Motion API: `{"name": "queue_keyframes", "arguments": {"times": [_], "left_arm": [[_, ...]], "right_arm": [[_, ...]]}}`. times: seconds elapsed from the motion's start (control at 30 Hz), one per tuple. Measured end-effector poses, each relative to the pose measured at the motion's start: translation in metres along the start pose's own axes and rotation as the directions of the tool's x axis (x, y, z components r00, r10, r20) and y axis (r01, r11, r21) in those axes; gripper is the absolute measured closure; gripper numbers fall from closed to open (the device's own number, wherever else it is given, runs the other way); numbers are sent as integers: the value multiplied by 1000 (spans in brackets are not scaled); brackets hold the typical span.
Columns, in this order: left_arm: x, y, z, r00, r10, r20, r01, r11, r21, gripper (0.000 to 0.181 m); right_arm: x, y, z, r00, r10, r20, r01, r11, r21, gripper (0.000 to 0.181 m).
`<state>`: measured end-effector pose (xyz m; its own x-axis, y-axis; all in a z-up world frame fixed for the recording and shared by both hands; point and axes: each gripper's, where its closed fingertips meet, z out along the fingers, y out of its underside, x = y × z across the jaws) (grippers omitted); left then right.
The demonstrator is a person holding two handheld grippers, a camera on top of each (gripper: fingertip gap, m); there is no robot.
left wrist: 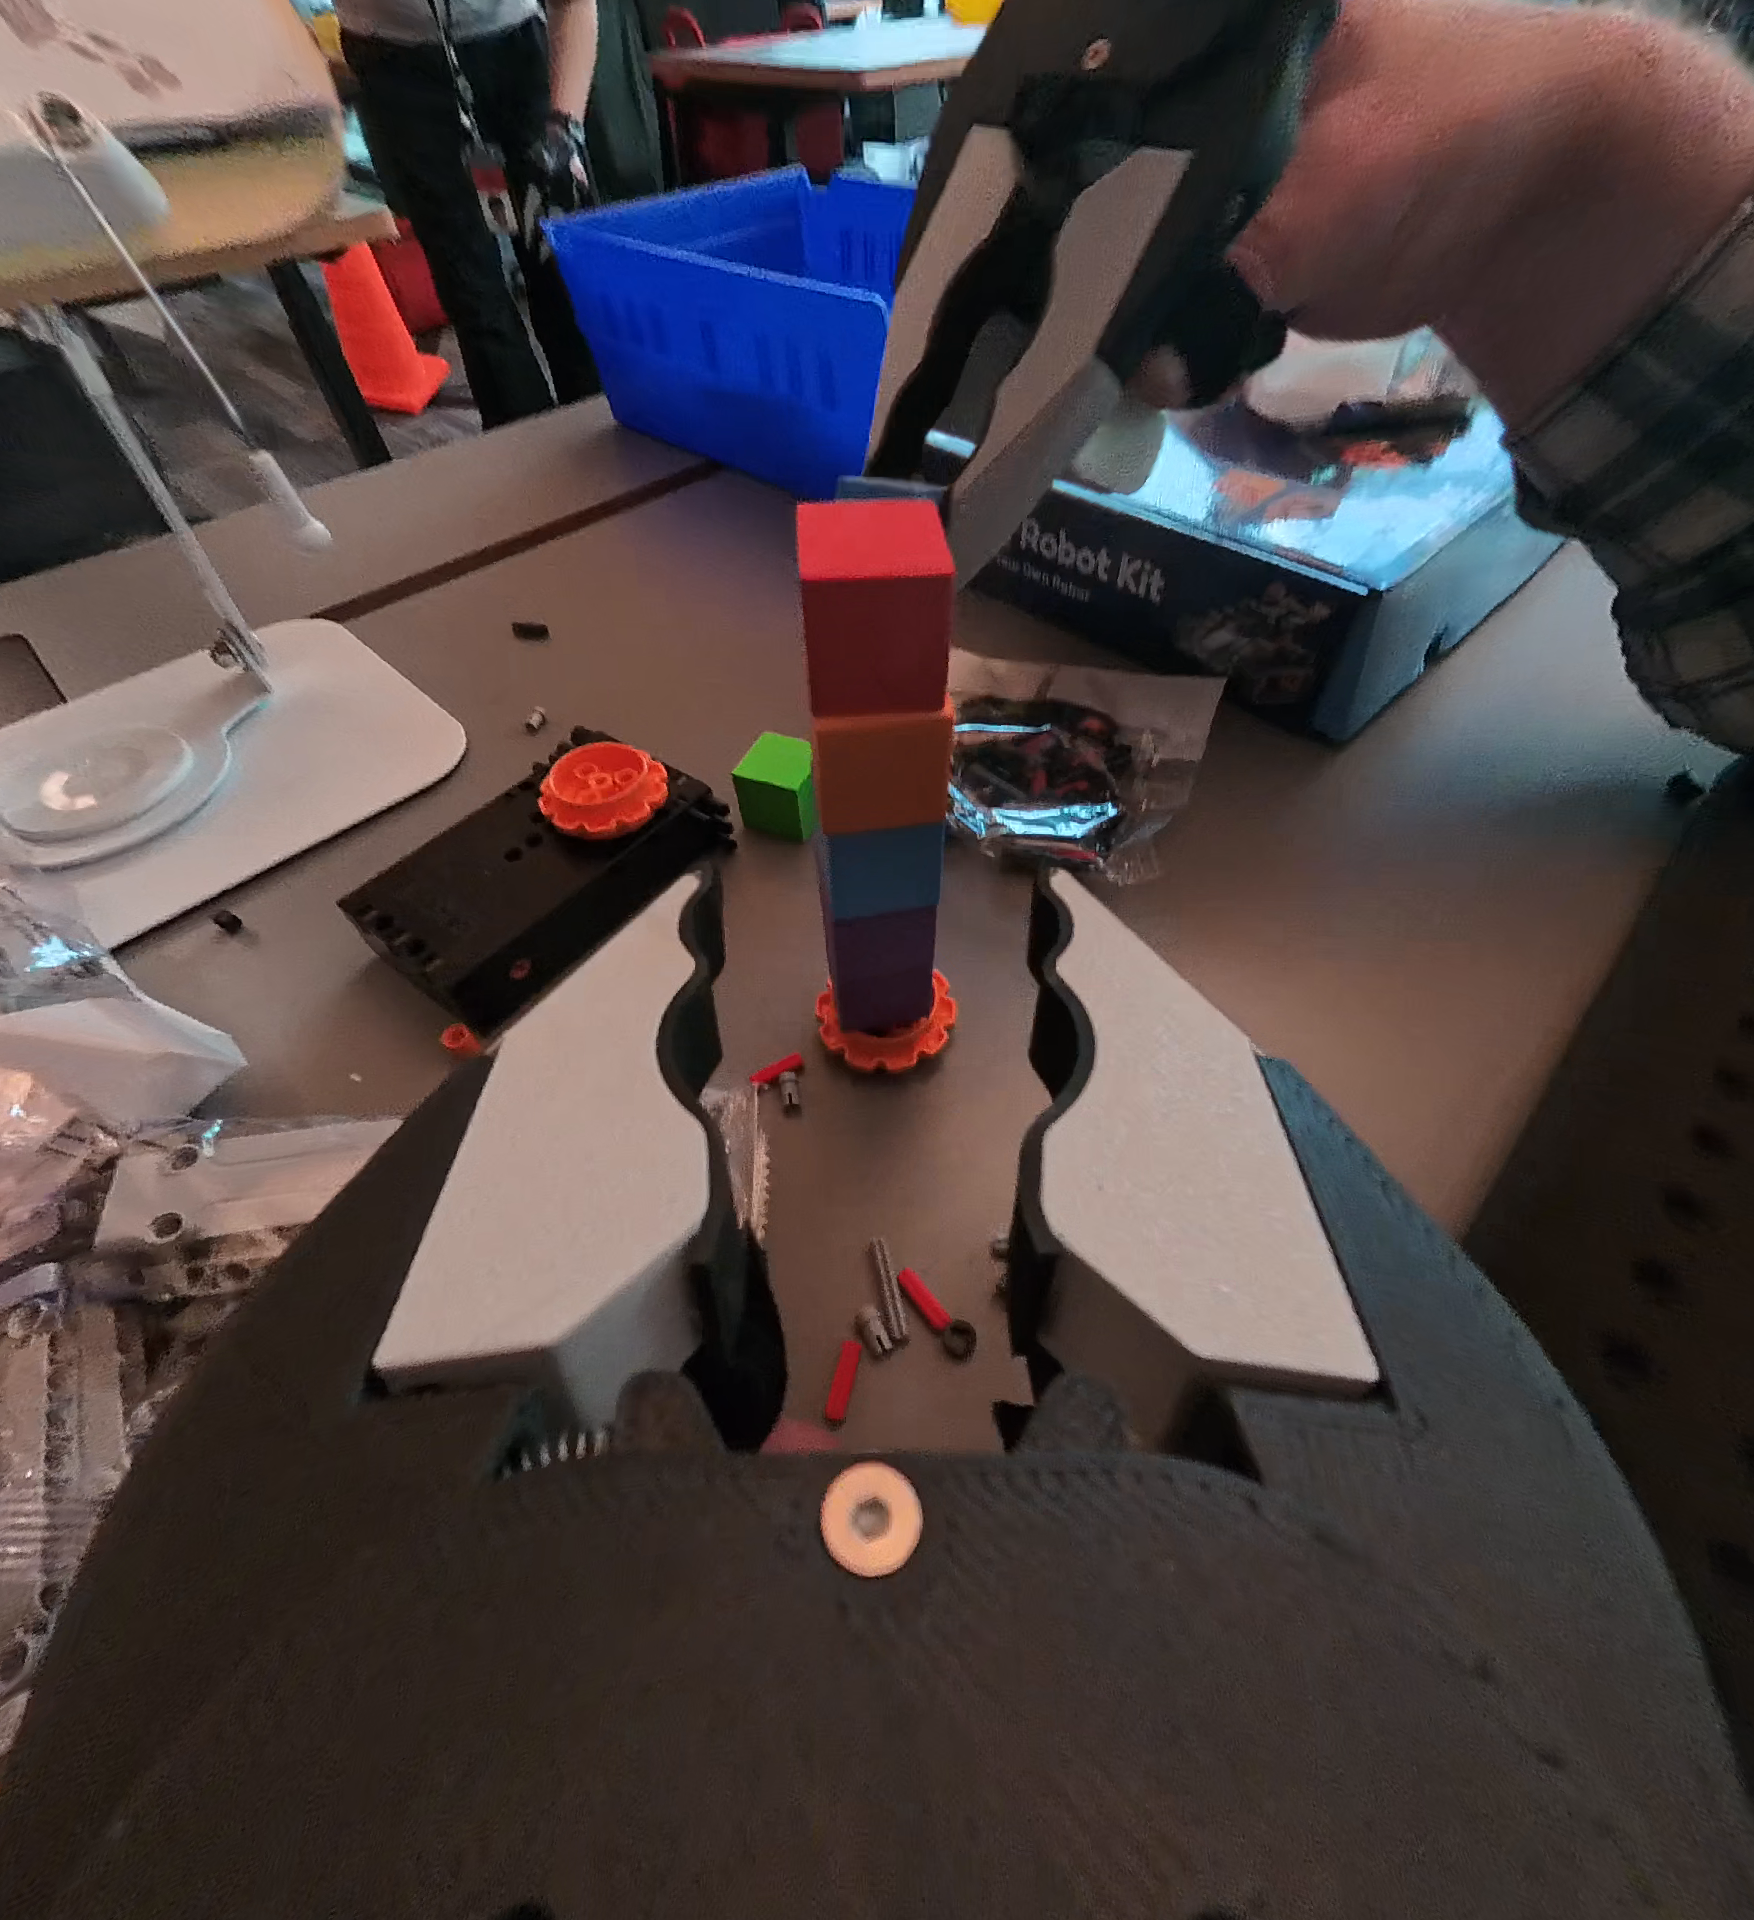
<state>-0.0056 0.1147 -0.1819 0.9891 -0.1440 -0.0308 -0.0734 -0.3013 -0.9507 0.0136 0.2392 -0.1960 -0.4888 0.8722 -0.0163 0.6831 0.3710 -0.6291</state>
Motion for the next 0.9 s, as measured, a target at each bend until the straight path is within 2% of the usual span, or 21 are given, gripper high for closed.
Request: {"name": "queue_keyframes", "arguments": {"times": [0.17,0.3,0.37,0.57,0.9], "left_arm": [[-3,-9,-1,1000,2,7,-2,999,54,125],[1,-11,0,1000,12,1,-12,998,63,126],[1,-11,0,1000,12,-2,-12,998,65,125],[1,-6,2,1000,10,-7,-9,999,51,126],[5,5,11,999,30,-17,-30,999,-15,126]], "right_arm": [[-33,-47,-37,984,-179,7,177,975,135,152],[-63,-82,-57,940,-340,26,333,932,142,152],[-73,-91,-58,916,-400,39,394,913,103,151],[-78,-97,-42,869,-489,73,492,870,-36,152],[-77,-92,-18,835,-544,83,550,829,-103,152]]}}
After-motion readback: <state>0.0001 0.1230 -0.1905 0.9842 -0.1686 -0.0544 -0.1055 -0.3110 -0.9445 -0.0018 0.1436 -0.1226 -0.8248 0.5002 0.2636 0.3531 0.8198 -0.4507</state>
